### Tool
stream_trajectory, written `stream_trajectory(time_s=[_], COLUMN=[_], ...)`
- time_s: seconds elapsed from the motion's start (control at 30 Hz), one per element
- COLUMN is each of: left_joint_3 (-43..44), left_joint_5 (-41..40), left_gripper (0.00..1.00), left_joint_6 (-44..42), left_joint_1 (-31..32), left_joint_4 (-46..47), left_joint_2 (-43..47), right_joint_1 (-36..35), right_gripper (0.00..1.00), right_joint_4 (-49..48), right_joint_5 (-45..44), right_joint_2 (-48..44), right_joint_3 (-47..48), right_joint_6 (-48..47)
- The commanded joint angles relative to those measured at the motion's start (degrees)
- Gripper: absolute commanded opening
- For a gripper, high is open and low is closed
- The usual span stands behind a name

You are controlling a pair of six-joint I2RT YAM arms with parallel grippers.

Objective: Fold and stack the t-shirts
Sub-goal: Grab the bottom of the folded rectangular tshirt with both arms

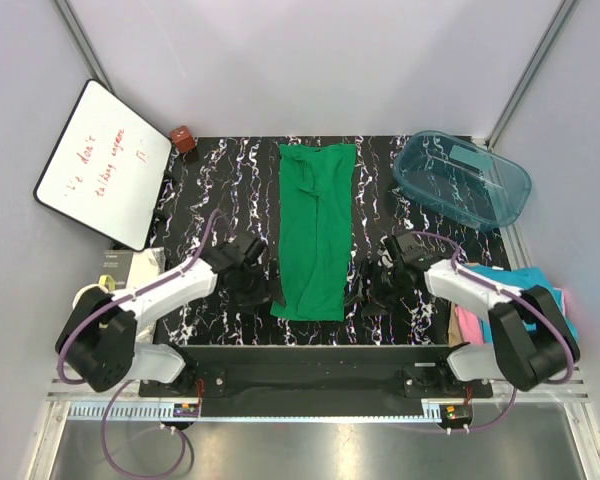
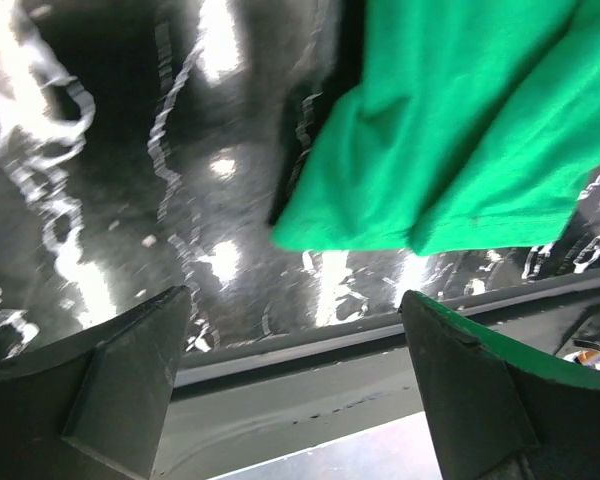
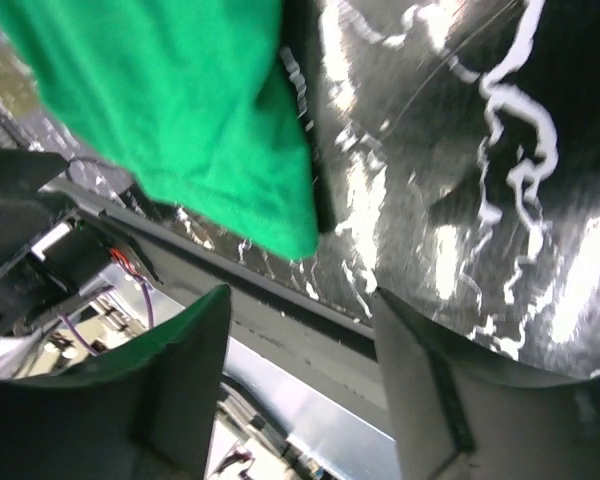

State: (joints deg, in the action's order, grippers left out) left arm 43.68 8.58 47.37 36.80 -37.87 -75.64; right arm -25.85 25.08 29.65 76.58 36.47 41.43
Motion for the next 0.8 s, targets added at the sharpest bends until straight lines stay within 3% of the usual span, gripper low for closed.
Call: stream_trajectory(time_s=[0.0, 0.3, 0.37, 0.4, 0.43, 0.47, 0.53, 0.57, 0.6, 0.63, 0.77], left_joint_3=[2.6, 7.9, 8.6, 8.6, 8.8, 8.8, 9.3, 9.6, 9.9, 10.5, 12.6], left_joint_5=[4.6, 4.1, 4.3, 4.3, 4.3, 4.2, 3.6, 3.4, 3.3, 3.0, 1.8], left_gripper=[0.88, 0.75, 0.68, 0.58, 0.51, 0.43, 0.2, 0.14, 0.09, 0.0, 0.0], left_joint_6=[-1.6, -4.6, -4.9, -4.9, -5.1, -5.1, -5.3, -5.4, -5.5, -5.7, -6.3], left_joint_1=[-0.1, -0.1, -0.1, -0.1, -0.1, -0.1, -0.1, -0.2, -0.2, -0.3, -0.7], left_joint_4=[6.7, 7.3, 7.2, 7.2, 7.2, 7.0, 6.4, 5.6, 5.1, 4.5, 0.0], left_joint_2=[-4.5, -15.4, -17.0, -17.3, -17.8, -17.9, -17.9, -17.8, -17.6, -17.1, -14.5], right_joint_1=[-0.9, -3.9, -4.6, -4.7, -4.8, -4.8, -4.8, -4.8, -4.8, -4.8, -4.8], right_gripper=[0.62, 0.61, 0.59, 0.57, 0.52, 0.39, 0.22, 0.07, 0.0, 0.0, 0.0], right_joint_4=[-4.4, -4.4, -5.1, -5.4, -5.7, -5.6, -4.9, -3.9, -2.5, 1.6, 11.0], right_joint_5=[0.3, 0.4, 0.9, 1.5, 2.1, 3.5, 5.3, 6.5, 6.4, 5.8, 2.2], right_joint_2=[5.8, 15.8, 18.0, 18.8, 19.7, 21.7, 23.5, 24.7, 24.8, 24.8, 22.6], right_joint_3=[1.6, 7.5, 8.8, 9.1, 9.7, 10.8, 12.0, 13.8, 14.9, 16.2, 23.0], right_joint_6=[3.3, 5.0, 5.0, 5.0, 4.8, 4.6, 4.0, 3.7, 2.4, 1.6, -1.7])
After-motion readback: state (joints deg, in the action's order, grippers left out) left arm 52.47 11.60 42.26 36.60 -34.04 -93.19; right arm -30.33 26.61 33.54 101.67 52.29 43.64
